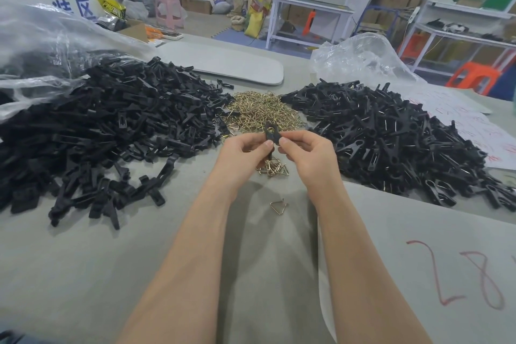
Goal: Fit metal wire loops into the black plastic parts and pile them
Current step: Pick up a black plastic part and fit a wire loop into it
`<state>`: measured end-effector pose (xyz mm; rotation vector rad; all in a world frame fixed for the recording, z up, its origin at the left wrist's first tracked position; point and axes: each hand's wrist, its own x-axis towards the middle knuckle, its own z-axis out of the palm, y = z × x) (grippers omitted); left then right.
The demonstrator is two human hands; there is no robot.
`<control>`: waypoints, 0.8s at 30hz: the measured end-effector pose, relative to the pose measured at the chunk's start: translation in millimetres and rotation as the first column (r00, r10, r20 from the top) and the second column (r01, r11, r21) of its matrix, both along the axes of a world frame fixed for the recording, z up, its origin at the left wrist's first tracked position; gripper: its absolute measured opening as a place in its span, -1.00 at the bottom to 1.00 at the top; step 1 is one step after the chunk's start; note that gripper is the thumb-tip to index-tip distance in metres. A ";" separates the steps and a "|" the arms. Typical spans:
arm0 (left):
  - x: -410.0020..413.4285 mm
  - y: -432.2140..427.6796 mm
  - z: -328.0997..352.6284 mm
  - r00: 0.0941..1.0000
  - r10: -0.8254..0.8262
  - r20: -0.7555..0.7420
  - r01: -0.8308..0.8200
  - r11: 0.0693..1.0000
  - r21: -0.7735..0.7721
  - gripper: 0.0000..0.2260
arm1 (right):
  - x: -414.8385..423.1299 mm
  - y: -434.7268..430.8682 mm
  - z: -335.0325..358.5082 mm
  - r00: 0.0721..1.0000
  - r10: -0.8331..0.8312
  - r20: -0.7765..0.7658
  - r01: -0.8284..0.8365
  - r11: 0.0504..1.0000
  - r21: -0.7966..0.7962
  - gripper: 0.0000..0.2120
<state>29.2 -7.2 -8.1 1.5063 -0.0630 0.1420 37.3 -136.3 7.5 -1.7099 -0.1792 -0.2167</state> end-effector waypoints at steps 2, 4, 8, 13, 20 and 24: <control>-0.5 0.4 1.6 1.000 -0.003 -0.022 0.002 0.999 -0.038 -0.86 | -0.5 -0.5 0.0 1.000 0.010 -0.011 -0.010 1.000 0.003 -0.84; -0.6 1.1 4.0 0.999 -0.004 -0.049 -0.001 0.995 -0.099 -0.87 | -0.9 -0.5 0.8 0.998 0.043 -0.051 -0.038 0.996 0.081 -0.86; -1.3 1.7 6.7 0.994 -0.025 -0.103 0.005 0.982 -0.188 -0.96 | -1.3 -3.6 2.6 0.975 0.161 -0.152 -0.121 0.962 0.244 -0.86; -2.3 5.6 8.5 0.983 -0.156 -0.096 0.127 0.958 -0.258 -0.96 | -1.8 -0.2 6.0 0.923 0.279 -0.263 -0.130 0.873 0.469 -0.91; 2.1 14.7 13.6 0.963 -0.010 -0.269 -0.208 0.609 -0.766 -0.94 | 4.9 1.9 -17.1 0.989 -0.139 -0.055 0.079 0.798 -0.597 -0.62; 1.2 20.3 11.6 0.933 -0.020 -0.359 -0.307 0.479 -0.823 -0.90 | 6.1 18.2 -31.9 0.998 -0.053 -0.044 -0.002 0.616 -0.788 -0.69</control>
